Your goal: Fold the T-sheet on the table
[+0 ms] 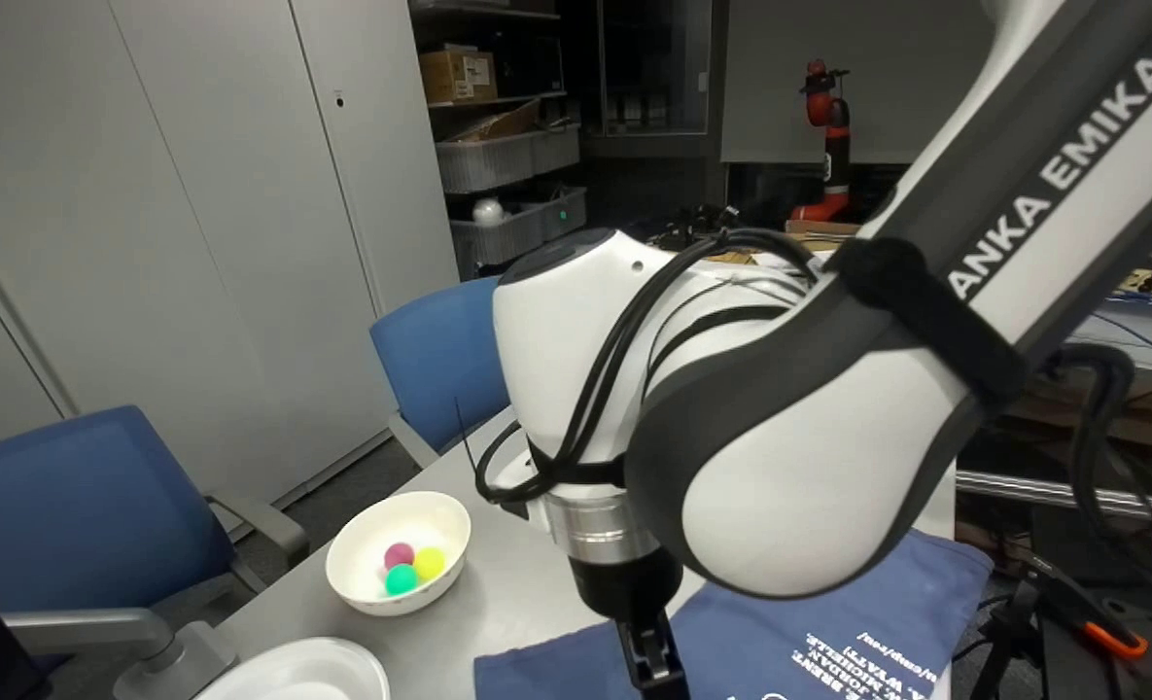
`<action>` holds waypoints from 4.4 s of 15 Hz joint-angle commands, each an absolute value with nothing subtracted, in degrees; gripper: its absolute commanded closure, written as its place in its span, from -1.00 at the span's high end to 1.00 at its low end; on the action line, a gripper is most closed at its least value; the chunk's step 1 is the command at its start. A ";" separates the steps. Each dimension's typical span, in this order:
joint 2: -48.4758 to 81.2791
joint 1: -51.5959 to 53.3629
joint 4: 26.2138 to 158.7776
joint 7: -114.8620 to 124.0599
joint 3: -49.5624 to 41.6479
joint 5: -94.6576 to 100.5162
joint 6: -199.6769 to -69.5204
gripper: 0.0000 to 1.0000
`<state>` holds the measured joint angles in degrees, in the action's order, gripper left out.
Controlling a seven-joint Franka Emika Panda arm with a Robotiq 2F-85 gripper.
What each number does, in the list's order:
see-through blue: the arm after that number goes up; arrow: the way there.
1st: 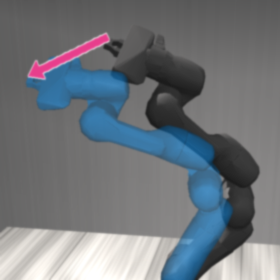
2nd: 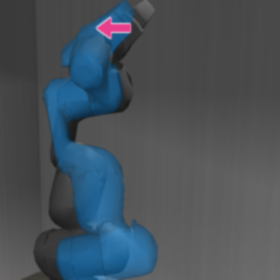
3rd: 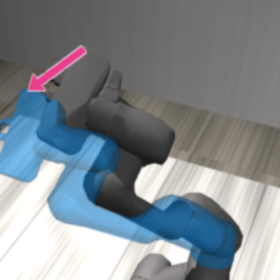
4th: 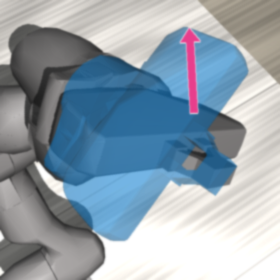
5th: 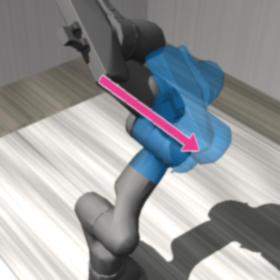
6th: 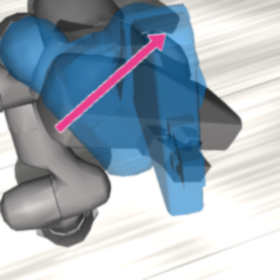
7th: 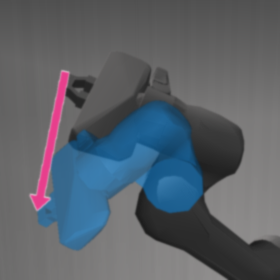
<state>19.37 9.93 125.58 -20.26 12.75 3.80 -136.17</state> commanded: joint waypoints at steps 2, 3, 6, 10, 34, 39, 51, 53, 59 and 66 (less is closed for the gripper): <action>28.55 10.27 121.17 -25.72 14.00 7.22 -140.24 1.00; 30.28 10.30 120.40 -26.76 14.30 7.82 -141.07 1.00; 35.70 10.42 116.96 -29.57 15.31 9.80 -143.22 1.00; 41.65 11.23 112.07 -31.55 15.98 12.75 -145.60 1.00; 49.85 12.52 99.82 -35.75 18.47 16.63 -148.61 -0.93; 47.60 11.13 100.12 -39.89 23.91 14.77 -151.28 -0.93; 28.11 4.71 113.79 -43.37 27.22 6.96 -148.39 -0.93; 24.08 3.57 117.90 -43.12 26.27 5.68 -147.39 -0.93; 11.46 3.15 129.65 -42.84 22.27 4.57 -144.63 -0.93; 2.34 4.42 138.47 -40.91 15.55 6.16 -143.26 -0.20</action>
